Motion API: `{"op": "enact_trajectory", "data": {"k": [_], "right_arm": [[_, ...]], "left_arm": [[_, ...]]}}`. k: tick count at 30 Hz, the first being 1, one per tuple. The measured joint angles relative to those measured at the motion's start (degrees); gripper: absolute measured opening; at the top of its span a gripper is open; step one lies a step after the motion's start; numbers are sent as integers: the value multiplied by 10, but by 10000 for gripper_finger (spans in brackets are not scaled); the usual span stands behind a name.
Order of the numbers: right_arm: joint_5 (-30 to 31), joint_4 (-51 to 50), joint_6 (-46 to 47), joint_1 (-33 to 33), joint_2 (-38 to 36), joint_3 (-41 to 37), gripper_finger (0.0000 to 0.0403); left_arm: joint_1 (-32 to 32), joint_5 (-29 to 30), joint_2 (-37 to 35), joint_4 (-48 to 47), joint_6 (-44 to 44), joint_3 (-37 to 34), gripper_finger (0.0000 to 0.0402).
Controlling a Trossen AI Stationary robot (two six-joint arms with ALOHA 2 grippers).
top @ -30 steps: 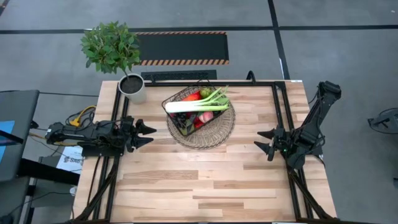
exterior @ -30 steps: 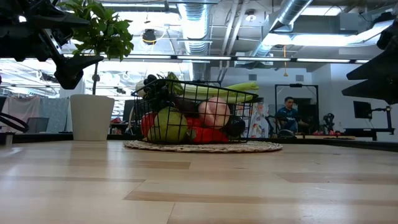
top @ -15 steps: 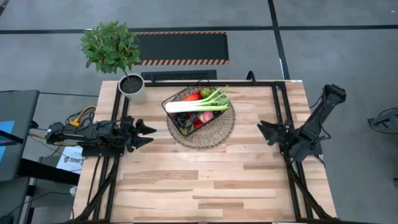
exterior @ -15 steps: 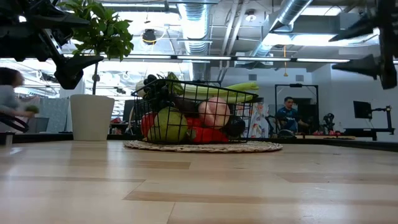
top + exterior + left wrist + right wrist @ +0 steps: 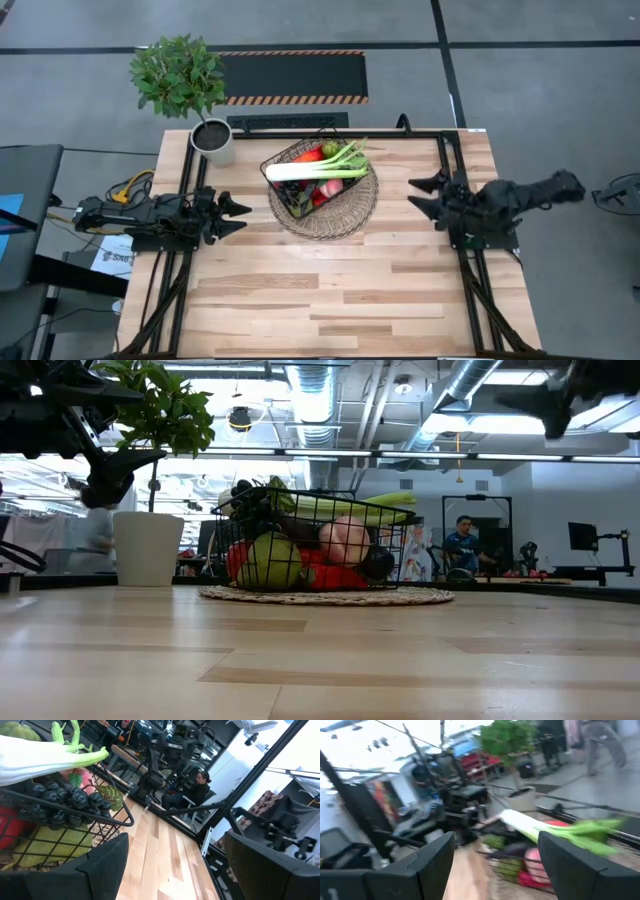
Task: Build produce basket
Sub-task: Return to Home Position
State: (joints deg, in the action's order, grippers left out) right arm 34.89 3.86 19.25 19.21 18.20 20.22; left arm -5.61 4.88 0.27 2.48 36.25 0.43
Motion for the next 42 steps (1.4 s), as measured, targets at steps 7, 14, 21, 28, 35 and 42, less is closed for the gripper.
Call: {"op": "enact_trajectory", "data": {"k": [7, 14, 21, 28, 35, 42], "right_arm": [[-148, -61, 19, -151, -177, -86, 306], [-173, 21, 31, -181, -163, -196, 306], [-174, -2, 4, -181, -161, -196, 306], [-173, -4, 3, -181, -160, -196, 306], [-172, -6, 3, -181, -160, -196, 306], [-171, -8, 3, -181, -160, -197, 306]], "left_arm": [[0, 0, 0, 0, 0, 0, 311], [0, -1, 2, -12, 0, 3, 311], [0, 0, 3, -17, 0, 5, 311], [0, -1, 7, -19, 0, 6, 311], [0, 0, 8, -20, 0, 6, 311], [0, 0, 8, -20, 0, 7, 311]]}}
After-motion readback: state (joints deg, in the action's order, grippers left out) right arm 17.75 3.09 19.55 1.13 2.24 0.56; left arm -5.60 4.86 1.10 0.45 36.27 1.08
